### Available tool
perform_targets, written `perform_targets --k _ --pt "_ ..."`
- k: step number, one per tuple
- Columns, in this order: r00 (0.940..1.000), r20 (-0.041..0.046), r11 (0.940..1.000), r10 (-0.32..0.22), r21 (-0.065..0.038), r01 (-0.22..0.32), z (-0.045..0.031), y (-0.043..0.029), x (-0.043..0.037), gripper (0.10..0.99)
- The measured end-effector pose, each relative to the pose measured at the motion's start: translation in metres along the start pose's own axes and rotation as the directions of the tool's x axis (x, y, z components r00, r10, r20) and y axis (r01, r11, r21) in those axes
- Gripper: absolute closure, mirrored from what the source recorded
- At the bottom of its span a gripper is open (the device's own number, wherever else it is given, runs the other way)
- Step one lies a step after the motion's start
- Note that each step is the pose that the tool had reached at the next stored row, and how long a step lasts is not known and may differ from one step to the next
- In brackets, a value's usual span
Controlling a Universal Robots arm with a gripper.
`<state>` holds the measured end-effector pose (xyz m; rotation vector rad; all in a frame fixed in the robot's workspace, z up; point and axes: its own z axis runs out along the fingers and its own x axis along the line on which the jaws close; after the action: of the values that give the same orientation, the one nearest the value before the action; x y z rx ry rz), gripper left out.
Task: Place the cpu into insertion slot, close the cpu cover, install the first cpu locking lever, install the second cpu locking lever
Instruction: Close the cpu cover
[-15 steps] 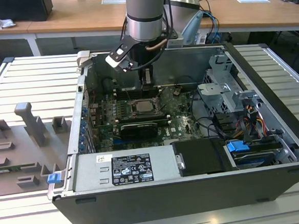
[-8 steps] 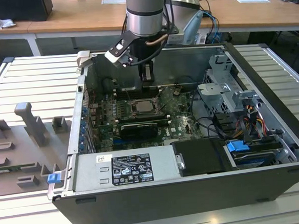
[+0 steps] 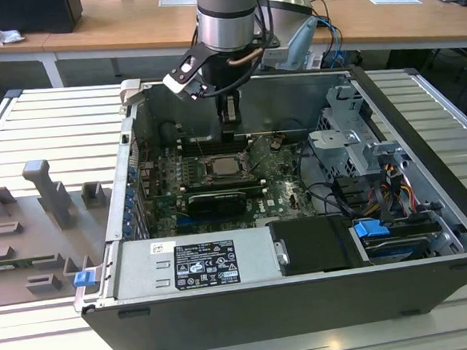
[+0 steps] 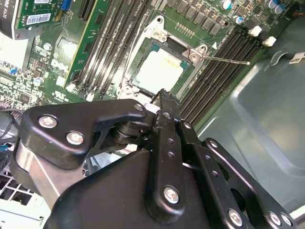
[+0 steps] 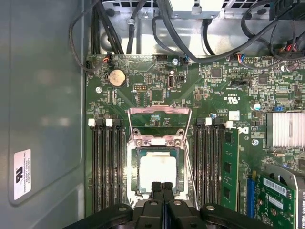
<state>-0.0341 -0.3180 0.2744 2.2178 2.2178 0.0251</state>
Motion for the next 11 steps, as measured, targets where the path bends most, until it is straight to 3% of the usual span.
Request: perform_targets --k 11 --pt "1.0 0.0001 1.0 0.0 0.0 0.0 -0.0056 0.0055 0.0001 0.98"
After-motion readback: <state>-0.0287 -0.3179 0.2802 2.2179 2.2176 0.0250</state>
